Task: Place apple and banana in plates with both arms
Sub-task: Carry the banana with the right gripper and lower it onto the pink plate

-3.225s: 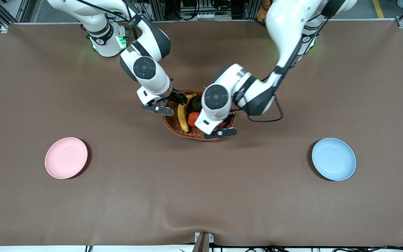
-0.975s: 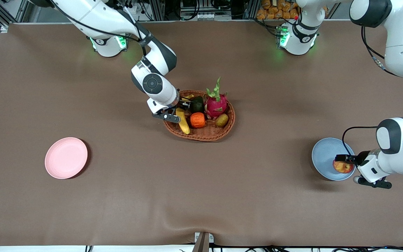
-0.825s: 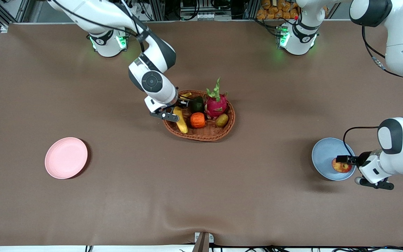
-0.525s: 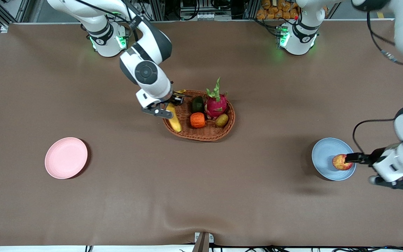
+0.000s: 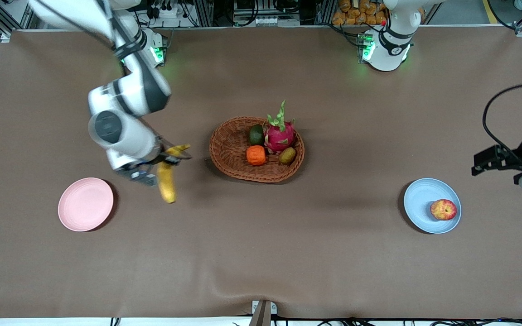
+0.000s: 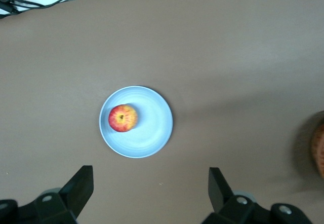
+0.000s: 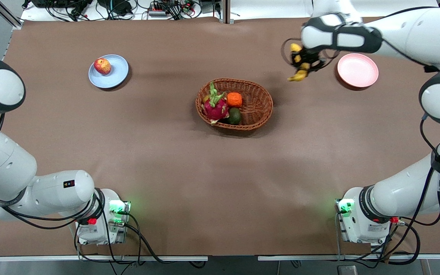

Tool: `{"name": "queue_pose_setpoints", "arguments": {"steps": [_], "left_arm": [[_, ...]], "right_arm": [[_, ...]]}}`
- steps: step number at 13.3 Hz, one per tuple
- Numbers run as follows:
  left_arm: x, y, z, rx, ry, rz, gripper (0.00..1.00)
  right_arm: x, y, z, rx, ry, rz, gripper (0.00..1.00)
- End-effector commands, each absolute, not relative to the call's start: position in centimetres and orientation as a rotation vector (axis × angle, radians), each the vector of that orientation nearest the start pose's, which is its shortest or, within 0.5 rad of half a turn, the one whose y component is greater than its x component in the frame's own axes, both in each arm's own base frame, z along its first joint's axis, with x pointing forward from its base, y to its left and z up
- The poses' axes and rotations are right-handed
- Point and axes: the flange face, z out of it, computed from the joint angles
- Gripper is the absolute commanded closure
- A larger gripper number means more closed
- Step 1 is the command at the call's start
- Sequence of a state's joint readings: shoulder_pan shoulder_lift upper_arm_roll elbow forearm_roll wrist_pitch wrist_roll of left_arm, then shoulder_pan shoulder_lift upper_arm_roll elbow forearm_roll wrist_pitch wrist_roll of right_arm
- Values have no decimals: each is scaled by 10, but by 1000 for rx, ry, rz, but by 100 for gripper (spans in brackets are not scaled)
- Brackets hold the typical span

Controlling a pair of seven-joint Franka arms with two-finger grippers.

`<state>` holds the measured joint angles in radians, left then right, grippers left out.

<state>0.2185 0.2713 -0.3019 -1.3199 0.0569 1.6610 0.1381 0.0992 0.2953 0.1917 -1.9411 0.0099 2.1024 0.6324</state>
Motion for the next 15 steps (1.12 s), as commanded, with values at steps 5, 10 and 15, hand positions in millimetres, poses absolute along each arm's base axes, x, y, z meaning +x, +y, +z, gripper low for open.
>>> {"name": "queue_pose_setpoints", "arguments": {"steps": [5,10,15], "left_arm": [[580,-55,643,-3139,191,15,0],[529,-38,659,-3158,91,40,0],[495,-27,661,-3168,3,89,0]], "right_arm": [[608,19,293,-3141,618,232,88],[641,-48,257,-3179,597,200,88],[644,-91,224,-3190,542,134,85]]}}
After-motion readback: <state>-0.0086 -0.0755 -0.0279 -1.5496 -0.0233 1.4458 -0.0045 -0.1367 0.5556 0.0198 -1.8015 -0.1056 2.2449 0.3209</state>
